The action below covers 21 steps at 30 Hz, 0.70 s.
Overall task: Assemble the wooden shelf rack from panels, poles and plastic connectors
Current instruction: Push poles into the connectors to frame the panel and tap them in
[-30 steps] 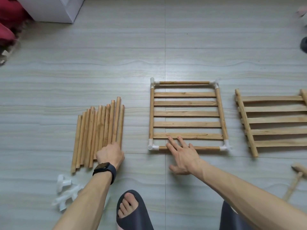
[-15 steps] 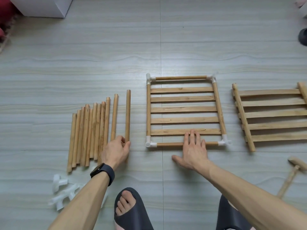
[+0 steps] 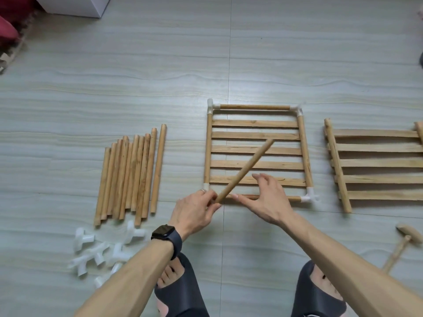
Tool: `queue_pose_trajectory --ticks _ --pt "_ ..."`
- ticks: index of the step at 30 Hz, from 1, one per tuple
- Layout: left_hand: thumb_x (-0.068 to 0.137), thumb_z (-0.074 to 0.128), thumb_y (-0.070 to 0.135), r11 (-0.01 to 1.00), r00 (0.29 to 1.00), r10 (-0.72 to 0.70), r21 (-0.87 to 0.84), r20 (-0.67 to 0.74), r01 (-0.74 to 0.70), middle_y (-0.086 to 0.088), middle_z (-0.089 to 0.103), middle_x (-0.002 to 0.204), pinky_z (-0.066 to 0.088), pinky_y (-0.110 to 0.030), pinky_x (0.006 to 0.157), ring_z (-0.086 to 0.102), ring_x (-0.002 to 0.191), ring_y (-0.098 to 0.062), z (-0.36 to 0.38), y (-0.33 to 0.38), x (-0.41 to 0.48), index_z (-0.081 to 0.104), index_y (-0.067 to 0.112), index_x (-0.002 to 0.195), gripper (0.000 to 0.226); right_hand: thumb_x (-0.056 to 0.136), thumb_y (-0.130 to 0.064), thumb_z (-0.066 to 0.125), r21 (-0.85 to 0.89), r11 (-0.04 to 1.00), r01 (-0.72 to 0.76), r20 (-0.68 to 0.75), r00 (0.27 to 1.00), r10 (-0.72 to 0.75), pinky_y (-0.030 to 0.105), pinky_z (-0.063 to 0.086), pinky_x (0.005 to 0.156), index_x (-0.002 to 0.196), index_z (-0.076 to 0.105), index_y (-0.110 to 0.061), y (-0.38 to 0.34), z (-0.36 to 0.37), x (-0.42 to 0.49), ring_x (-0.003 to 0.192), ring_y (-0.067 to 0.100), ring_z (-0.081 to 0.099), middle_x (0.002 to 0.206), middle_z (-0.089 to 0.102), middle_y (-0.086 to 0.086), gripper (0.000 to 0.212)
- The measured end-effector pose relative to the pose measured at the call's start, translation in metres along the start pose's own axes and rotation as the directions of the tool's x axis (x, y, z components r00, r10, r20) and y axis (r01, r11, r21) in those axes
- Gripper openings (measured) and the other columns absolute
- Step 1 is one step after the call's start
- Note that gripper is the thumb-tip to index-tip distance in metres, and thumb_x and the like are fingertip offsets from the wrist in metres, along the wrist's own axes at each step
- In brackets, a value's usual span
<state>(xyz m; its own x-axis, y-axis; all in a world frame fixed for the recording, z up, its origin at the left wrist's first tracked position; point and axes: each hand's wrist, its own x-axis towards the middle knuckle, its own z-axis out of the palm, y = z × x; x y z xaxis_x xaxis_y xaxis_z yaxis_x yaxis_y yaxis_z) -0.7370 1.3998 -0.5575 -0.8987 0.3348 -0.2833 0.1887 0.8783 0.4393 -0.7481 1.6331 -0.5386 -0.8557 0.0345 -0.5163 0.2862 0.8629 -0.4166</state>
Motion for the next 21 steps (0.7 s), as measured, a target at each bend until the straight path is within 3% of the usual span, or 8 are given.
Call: queue_pose_trajectory --ticks 2,4,7,11,17,21 --pt "0.099 0.048 0.055 0.998 0.998 0.060 0.008 -0.017 -0.060 0.013 0.062 0.097 0.044 -0.030 0.059 0.061 0.081 -0.014 0.007 0.002 -0.005 0.052 0.039 0.116 0.024 0.064 -0.090 0.057 0.415 0.910 -0.007 -0.052 0.998 0.031 0.037 0.052 0.097 0.117 0.062 -0.027 -0.016 -0.004 -0.008 0.111 0.016 0.064 0.124 0.065 0.003 0.082" --pt "0.098 0.050 0.057 0.998 0.998 0.053 -0.041 -0.039 -0.055 0.015 0.063 0.101 0.044 -0.029 0.059 0.061 0.080 -0.011 0.011 0.001 -0.010 0.053 0.041 0.119 0.027 0.073 -0.077 0.064 0.636 0.771 -0.017 -0.048 0.997 0.062 0.034 0.057 0.074 0.097 0.068 -0.026 -0.029 -0.009 -0.014 0.076 0.011 0.071 0.093 0.074 0.000 0.056" --pt "0.091 0.055 0.066 0.988 0.994 -0.071 -0.140 -0.089 0.058 0.020 0.058 0.104 0.051 -0.027 0.064 0.059 0.082 -0.005 0.015 -0.007 -0.014 0.053 0.043 0.119 0.037 0.090 -0.058 0.066 0.581 0.811 0.072 -0.143 0.990 0.014 0.038 0.059 0.070 0.084 0.072 -0.023 -0.037 -0.019 -0.020 0.064 0.011 0.072 0.073 0.073 -0.004 0.035" --pt "0.087 0.064 0.062 0.915 0.938 -0.318 -0.305 -0.138 0.265 0.017 0.051 0.106 0.053 -0.032 0.068 0.057 0.087 -0.007 0.020 -0.025 -0.013 0.048 0.035 0.123 0.048 0.094 -0.048 0.066 0.562 0.799 0.214 -0.276 0.959 -0.063 0.043 0.062 0.075 0.085 0.071 -0.024 -0.038 -0.031 -0.023 0.071 0.013 0.075 0.073 0.075 -0.003 0.027" --pt "0.093 0.064 0.052 0.887 0.916 -0.374 -0.342 -0.143 0.309 0.017 0.065 0.107 0.053 -0.032 0.069 0.058 0.081 -0.004 0.031 -0.031 -0.002 0.064 0.035 0.111 0.025 0.096 -0.041 0.067 0.430 0.800 0.417 -0.433 0.874 -0.222 0.039 0.062 0.065 0.088 0.069 -0.026 -0.056 -0.039 -0.029 0.073 0.013 0.074 0.074 0.073 -0.006 0.017" --pt "0.093 0.062 0.054 0.894 0.922 -0.349 -0.354 -0.168 0.274 0.017 0.065 0.106 0.054 -0.033 0.068 0.062 0.087 -0.007 0.036 -0.028 -0.003 0.064 0.040 0.121 0.031 0.097 -0.033 0.070 0.372 0.793 0.482 -0.455 0.839 -0.297 0.042 0.060 0.060 0.090 0.069 -0.020 -0.065 -0.039 -0.028 0.071 0.016 0.073 0.075 0.071 -0.004 0.014"
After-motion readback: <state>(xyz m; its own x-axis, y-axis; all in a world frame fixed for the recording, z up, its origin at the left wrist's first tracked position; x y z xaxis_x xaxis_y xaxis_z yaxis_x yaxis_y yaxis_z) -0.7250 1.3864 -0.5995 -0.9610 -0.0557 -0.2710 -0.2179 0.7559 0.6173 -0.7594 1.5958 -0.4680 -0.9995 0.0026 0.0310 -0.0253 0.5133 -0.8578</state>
